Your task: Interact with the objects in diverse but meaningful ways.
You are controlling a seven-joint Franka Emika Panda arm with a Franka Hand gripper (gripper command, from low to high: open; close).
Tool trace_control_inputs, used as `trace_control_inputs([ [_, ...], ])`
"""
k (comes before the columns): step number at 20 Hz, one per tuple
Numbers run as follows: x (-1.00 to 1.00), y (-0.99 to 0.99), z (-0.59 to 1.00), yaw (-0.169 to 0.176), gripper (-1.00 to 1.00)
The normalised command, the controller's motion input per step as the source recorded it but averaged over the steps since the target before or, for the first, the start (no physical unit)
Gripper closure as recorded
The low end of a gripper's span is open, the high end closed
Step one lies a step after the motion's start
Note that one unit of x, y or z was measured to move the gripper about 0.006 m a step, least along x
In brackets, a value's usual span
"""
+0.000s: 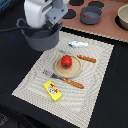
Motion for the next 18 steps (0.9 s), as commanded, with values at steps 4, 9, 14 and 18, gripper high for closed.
trace_control_inputs([
  [4, -0.45, 0.87, 0.14, 0.022, 1.0],
  [9, -0.41, 0.88, 0.09, 0.02, 1.0],
  [14, -0.37, 0.88, 0.08, 0.026, 1.0],
  [18, -0.28, 0.9, 0.03, 0.03, 1.0],
])
